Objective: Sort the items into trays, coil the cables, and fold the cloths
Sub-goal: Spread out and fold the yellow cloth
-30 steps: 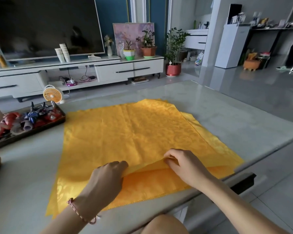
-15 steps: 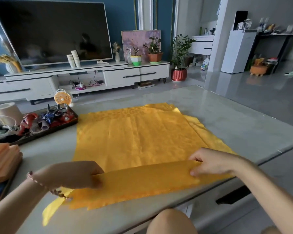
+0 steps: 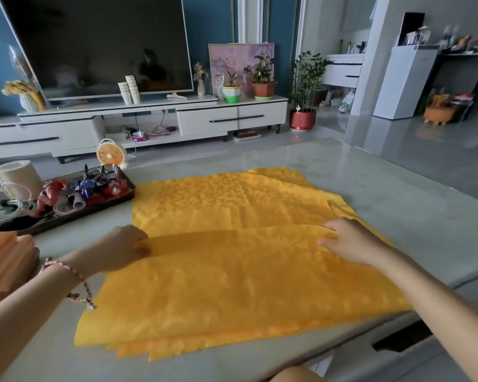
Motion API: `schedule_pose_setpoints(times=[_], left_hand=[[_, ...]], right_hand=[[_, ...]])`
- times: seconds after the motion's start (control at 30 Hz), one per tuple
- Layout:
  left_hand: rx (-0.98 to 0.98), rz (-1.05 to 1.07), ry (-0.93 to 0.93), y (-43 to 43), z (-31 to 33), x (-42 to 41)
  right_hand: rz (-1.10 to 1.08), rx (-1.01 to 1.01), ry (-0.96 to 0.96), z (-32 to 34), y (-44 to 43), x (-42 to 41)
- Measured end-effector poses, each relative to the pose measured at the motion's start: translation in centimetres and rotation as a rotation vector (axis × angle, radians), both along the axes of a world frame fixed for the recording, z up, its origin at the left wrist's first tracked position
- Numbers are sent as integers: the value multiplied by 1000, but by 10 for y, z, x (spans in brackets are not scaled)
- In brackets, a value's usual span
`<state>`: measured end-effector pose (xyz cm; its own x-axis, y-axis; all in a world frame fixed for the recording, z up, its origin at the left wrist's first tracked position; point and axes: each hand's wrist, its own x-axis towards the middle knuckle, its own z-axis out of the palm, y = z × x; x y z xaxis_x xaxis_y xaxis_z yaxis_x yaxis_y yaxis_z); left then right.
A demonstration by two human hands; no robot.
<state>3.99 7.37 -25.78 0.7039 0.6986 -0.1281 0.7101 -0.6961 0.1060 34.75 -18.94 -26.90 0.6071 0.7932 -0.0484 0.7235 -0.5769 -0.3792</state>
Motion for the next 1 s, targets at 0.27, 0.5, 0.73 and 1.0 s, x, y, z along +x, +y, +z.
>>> schedule_pose_setpoints(times=[0.27, 0.5, 0.73, 1.0], left_hand=[[31, 136, -273, 34, -28, 54], [141, 200, -405, 61, -52, 64], [239, 199, -414, 82, -61, 72], [344, 249, -188, 85, -61, 85]], right_hand=[[-110, 169, -52, -18, 61, 35], [-97, 164, -68, -38, 91, 64], [-140, 206, -139, -46, 116, 76], [-261, -56, -467, -46, 130, 67]])
